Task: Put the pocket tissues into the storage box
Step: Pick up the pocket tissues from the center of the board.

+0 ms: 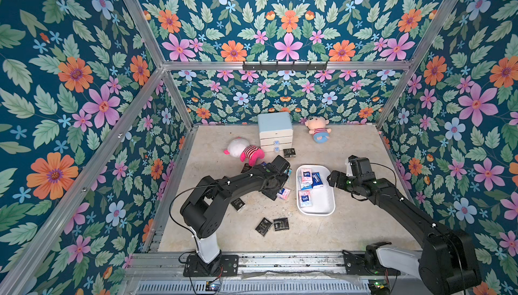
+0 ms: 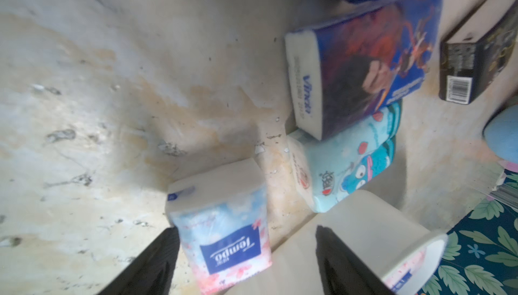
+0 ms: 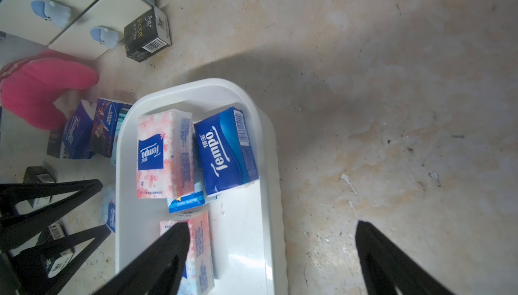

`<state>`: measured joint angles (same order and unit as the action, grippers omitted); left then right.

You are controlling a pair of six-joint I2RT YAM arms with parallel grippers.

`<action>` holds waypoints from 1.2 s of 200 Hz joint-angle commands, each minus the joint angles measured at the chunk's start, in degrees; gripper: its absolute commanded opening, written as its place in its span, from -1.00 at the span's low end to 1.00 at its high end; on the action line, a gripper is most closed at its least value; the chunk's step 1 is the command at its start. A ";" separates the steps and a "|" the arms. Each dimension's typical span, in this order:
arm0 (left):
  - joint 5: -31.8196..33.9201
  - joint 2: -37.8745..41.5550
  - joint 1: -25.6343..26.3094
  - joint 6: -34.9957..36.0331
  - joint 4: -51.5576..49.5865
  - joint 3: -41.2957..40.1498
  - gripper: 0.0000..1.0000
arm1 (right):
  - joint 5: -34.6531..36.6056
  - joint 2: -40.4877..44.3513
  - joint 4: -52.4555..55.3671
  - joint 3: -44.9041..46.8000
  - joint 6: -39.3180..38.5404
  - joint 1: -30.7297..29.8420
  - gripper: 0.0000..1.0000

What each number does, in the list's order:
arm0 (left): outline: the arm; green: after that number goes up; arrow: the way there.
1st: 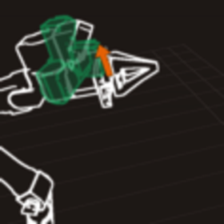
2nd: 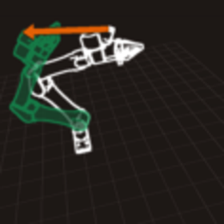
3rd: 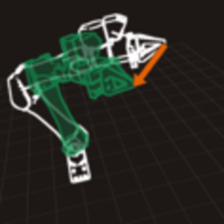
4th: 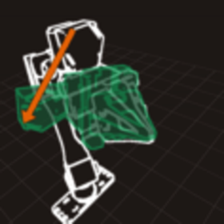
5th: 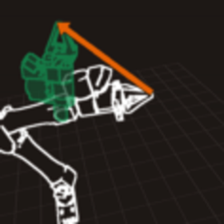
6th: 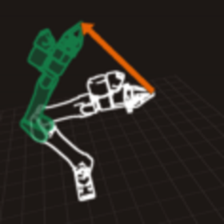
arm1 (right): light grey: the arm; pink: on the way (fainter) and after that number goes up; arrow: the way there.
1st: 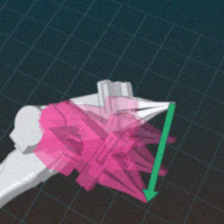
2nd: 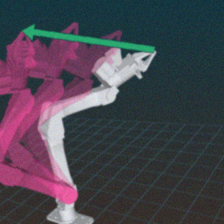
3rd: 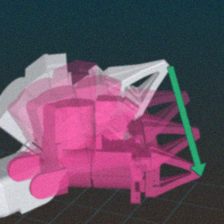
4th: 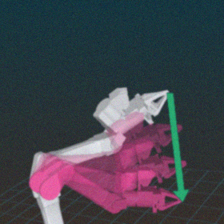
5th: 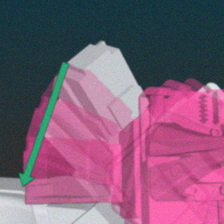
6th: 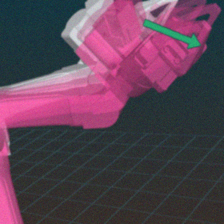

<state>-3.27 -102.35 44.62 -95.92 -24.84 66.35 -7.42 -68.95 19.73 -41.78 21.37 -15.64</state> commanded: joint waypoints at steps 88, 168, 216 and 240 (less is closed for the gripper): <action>-3.02 -1.61 0.73 1.09 -5.96 2.13 0.63 | 4.15 3.44 0.13 1.35 0.51 -0.01 0.94; -2.85 -5.61 0.86 3.63 -1.79 2.51 0.30 | 6.48 6.77 2.63 1.71 1.15 -0.01 0.94; 1.55 -1.08 0.76 6.26 -1.70 -0.06 -0.15 | 7.25 8.26 3.57 1.56 1.07 0.01 0.94; 5.42 2.28 0.74 12.57 -1.55 0.74 -0.12 | 6.22 7.24 3.39 0.53 0.76 -0.01 0.94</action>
<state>-3.09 -102.63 45.43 -90.11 -26.17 66.13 -1.23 -61.04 22.98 -40.34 22.59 -15.64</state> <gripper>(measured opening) 0.429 0.970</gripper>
